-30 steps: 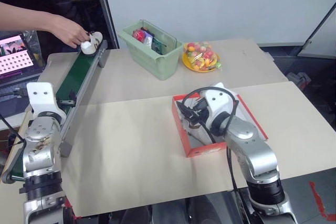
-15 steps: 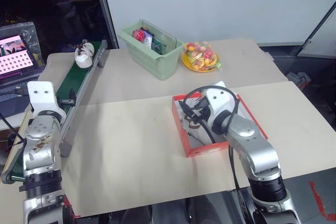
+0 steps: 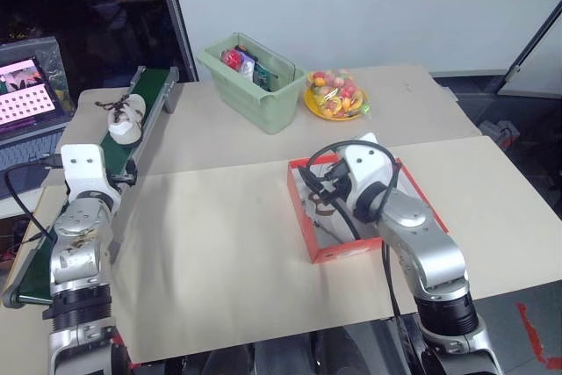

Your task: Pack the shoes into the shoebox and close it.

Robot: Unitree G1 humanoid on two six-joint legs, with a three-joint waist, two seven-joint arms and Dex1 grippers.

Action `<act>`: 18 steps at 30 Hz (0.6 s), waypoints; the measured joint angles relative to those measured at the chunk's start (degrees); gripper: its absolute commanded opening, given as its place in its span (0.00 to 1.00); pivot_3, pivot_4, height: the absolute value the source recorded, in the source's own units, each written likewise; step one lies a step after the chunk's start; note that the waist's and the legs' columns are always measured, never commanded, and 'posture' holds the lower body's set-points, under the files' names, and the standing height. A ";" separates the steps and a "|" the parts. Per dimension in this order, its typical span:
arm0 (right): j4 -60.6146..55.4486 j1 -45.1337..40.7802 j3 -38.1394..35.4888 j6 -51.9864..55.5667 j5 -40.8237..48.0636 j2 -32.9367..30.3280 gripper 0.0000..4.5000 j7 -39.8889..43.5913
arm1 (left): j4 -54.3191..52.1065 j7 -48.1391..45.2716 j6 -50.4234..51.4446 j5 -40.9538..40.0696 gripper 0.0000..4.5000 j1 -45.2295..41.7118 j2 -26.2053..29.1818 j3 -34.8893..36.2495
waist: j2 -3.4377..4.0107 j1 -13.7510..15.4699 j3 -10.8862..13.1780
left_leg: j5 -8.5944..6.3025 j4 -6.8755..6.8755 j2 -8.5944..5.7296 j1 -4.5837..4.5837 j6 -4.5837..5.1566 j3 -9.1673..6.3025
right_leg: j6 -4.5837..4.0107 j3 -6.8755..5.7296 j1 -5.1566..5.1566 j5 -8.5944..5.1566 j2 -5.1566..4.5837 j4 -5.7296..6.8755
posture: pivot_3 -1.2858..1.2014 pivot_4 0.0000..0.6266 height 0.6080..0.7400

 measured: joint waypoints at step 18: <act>-6.88 2.29 1.88 0.63 9.39 -4.71 1.00 12.03 | 3.41 7.08 4.63 0.12 0.99 0.02 -2.97 1.55 | -0.01 0.02 0.00 | -0.02 -0.02 0.00 -0.01 0.03 -0.02 | 0.03 -0.02 0.04 -0.02 -0.01 -0.07 | 0.52 0.24 1.00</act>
